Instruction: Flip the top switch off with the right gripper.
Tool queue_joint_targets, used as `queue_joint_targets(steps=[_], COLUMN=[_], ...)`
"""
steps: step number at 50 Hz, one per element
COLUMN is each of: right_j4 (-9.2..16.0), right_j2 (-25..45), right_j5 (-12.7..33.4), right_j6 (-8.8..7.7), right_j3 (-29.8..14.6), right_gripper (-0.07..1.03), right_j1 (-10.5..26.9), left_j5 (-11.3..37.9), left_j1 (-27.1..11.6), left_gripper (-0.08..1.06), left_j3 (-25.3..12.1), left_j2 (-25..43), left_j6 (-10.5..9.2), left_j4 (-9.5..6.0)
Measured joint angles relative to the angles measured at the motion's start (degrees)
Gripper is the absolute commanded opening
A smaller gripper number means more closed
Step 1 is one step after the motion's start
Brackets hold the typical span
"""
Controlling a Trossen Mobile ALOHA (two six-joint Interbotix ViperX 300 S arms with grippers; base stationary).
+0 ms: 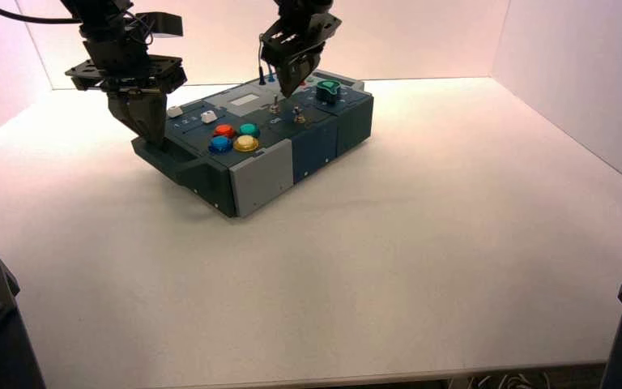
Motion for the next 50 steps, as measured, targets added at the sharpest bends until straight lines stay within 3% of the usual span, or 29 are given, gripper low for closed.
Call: queue_joint_targets(steps=[50], right_j4=[0.0], right_j2=[1.14], right_j5=[5.36], right_j6=[0.09], right_j3=[-2.64], right_gripper=[-0.02], right_j1=[1.58], left_j5=[0.0], left_j1=[0.0], left_gripper=[-0.03], left_j3=[0.0], left_j2=[0.0], left_j6=[0.0], left_j4=[0.0])
